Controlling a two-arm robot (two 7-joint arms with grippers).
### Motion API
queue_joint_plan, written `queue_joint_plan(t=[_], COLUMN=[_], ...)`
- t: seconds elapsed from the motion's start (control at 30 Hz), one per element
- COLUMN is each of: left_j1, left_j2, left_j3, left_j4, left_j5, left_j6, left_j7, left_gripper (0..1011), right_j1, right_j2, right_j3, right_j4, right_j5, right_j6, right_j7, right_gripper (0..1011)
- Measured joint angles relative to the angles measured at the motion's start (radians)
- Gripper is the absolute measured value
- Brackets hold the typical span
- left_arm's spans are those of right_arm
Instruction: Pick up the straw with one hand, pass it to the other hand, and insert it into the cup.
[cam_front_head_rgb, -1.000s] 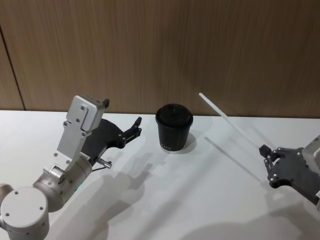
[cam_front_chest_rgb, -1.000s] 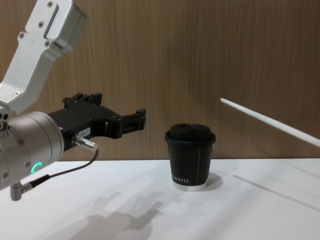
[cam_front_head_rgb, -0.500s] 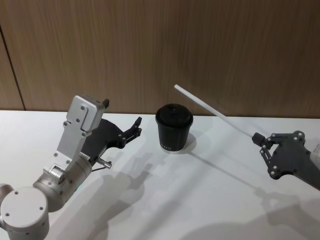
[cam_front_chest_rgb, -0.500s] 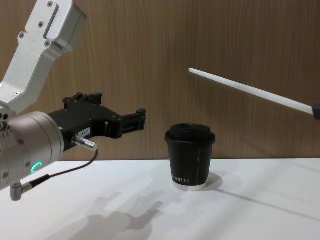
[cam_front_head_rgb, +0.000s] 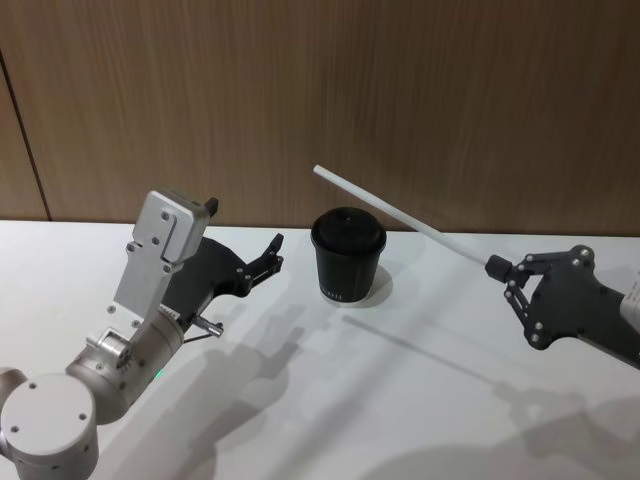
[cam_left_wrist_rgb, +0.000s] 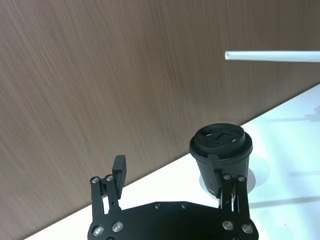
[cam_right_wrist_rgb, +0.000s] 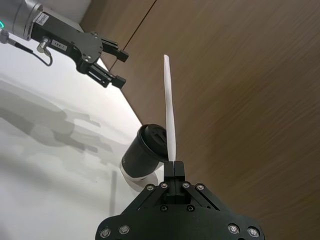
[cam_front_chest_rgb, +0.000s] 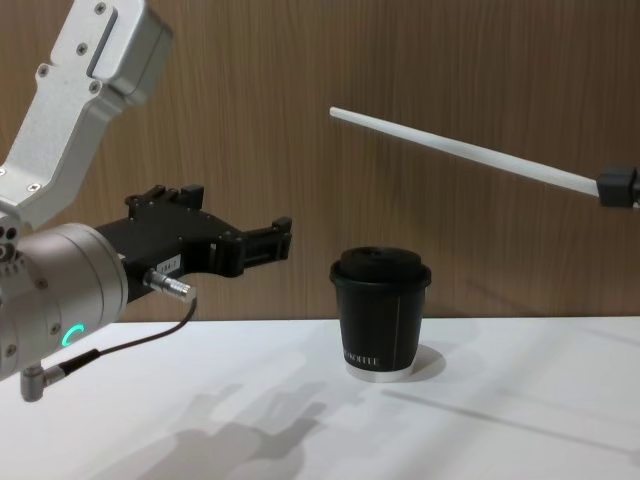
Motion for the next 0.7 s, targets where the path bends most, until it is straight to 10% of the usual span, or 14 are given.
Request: queue_joint_plan(t=[0.7], left_j1=[0.000], left_j2=[0.000], left_j3=[0.000], left_j4=[0.000], left_j5=[0.000], left_j6=[0.000], left_j7=[0.000], left_gripper=[1003], right_j1=[0.020], right_j2=[0.003], right_j3=[-0.026], right_j4=[-0.012], right_j5=[0.041], right_j6=[0.005], right_j7=[0.022], right_gripper=[0])
